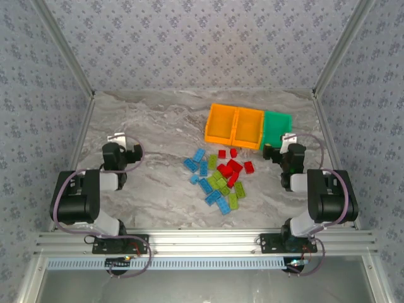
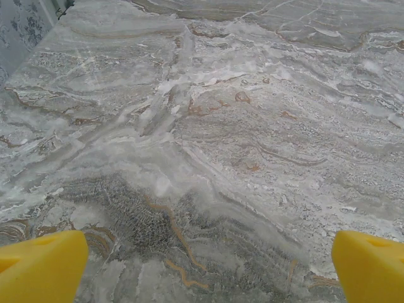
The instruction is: Sort the legos into containers by color
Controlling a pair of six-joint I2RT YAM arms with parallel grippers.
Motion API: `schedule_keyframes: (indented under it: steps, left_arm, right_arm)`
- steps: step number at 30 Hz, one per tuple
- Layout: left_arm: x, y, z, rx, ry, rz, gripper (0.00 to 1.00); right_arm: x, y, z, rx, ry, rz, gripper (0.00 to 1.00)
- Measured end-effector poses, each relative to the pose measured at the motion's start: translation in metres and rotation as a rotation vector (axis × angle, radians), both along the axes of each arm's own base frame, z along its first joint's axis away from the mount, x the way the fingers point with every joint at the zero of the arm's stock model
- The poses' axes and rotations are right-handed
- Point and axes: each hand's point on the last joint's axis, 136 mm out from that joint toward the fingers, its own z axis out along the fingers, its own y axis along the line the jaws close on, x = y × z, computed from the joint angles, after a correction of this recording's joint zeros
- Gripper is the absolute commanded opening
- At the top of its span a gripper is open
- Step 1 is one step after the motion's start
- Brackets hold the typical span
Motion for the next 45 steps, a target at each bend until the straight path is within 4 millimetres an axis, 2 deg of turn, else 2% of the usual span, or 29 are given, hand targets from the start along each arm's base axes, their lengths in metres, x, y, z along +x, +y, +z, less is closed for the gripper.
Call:
schedule_keyframes:
  steps: [22, 24, 26, 28, 31, 32, 34, 37, 40, 43, 45]
  left_arm:
    - [0.0, 0.0, 0.0, 0.0, 0.0, 0.0, 0.99]
    - [0.0, 0.0, 0.001, 0.0, -0.004, -0.001, 0.99]
    - [0.0, -0.002, 0.003, 0.004, -0.014, -0.008, 0.99]
    - [-0.005, -0.009, 0.01, 0.021, -0.023, -0.025, 0.99]
    - [-0.015, -0.031, 0.038, 0.051, -0.066, -0.078, 0.99]
    - [-0.018, -0.041, 0.052, 0.056, -0.091, -0.104, 0.99]
    - [-0.027, -0.07, 0.088, 0.052, -0.148, -0.175, 0.99]
    - [-0.045, -0.12, 0.143, 0.017, -0.219, -0.305, 0.99]
    - [-0.075, -0.171, 0.188, -0.02, -0.241, -0.475, 0.99]
    - [-0.116, -0.209, 0.214, -0.029, -0.195, -0.645, 0.99]
    - [-0.143, -0.224, 0.225, -0.024, -0.15, -0.737, 0.99]
  right_arm:
    - [-0.002, -0.003, 0.004, -0.003, -0.007, -0.013, 1.0]
    - [-0.009, -0.005, 0.017, -0.005, -0.01, -0.034, 1.0]
    - [-0.018, -0.006, 0.048, 0.021, -0.045, -0.08, 0.99]
    - [-0.029, -0.005, 0.092, 0.091, -0.103, -0.128, 0.98]
    - [-0.049, 0.009, 0.145, 0.214, -0.16, -0.142, 0.98]
    - [-0.056, 0.016, 0.152, 0.248, -0.156, -0.129, 0.98]
    - [-0.074, 0.036, 0.154, 0.322, -0.099, -0.091, 0.97]
    - [-0.094, 0.065, 0.133, 0.384, 0.068, -0.034, 0.97]
    - [-0.115, 0.096, 0.102, 0.399, 0.263, 0.031, 0.91]
    - [-0.139, 0.122, 0.068, 0.376, 0.449, 0.091, 0.89]
    - [-0.151, 0.134, 0.049, 0.345, 0.547, 0.115, 0.87]
